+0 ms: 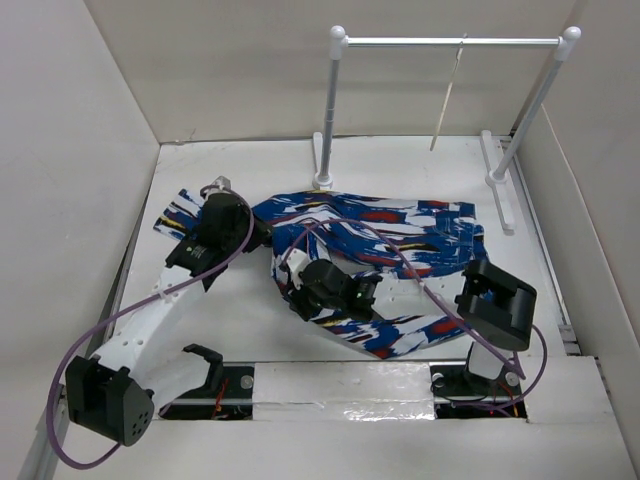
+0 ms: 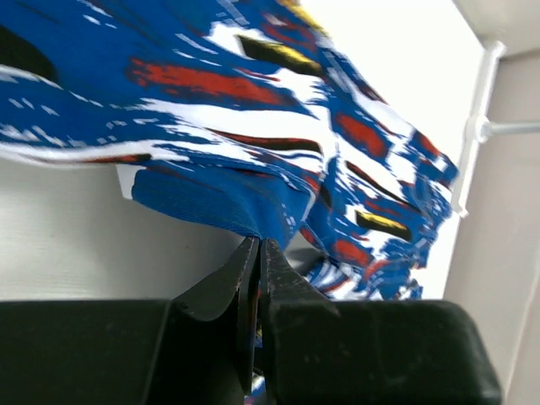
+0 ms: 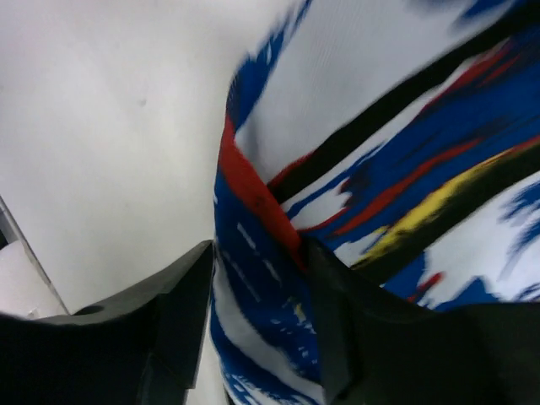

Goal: Place the trousers on the hanger
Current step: Flatten out the trousers at the center of the board.

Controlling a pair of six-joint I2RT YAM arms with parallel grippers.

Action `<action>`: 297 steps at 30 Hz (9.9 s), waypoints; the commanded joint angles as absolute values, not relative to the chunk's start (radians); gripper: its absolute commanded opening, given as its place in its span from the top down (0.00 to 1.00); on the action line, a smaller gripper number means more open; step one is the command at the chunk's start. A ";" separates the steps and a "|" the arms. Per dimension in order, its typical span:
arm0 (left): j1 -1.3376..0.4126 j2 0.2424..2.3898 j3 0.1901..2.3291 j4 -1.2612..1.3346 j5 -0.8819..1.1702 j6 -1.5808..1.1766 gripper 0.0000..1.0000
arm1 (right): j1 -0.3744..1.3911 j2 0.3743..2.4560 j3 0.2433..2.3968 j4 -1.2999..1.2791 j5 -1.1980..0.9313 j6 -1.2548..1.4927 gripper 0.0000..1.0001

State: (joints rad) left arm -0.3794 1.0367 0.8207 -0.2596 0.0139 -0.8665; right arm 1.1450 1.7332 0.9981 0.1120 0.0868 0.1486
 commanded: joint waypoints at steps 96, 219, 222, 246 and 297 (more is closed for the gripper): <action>0.126 1.962 1.302 -0.311 -0.178 -0.453 0.71 | -0.077 1.830 1.075 -0.043 -0.294 0.170 0.56; -0.552 0.464 0.679 -0.302 -0.755 -0.933 1.00 | -0.147 1.080 0.495 0.041 0.045 0.376 0.08; -0.552 0.392 0.713 -0.351 -0.782 -0.885 1.00 | -0.138 1.271 0.583 0.035 -0.061 0.383 0.10; -0.552 0.522 0.910 -0.479 -0.808 -0.718 1.00 | 0.106 1.168 0.664 0.074 -0.077 0.245 0.09; 0.339 1.548 0.824 -0.155 -0.256 -0.773 0.31 | 0.479 0.680 0.451 -0.060 -0.149 0.199 0.40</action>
State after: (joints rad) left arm 0.3416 1.5486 0.8139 -0.2054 -0.3027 -0.7551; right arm 0.4583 0.6933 0.4591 -0.0696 -0.1169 0.2062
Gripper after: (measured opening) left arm 0.680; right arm 0.592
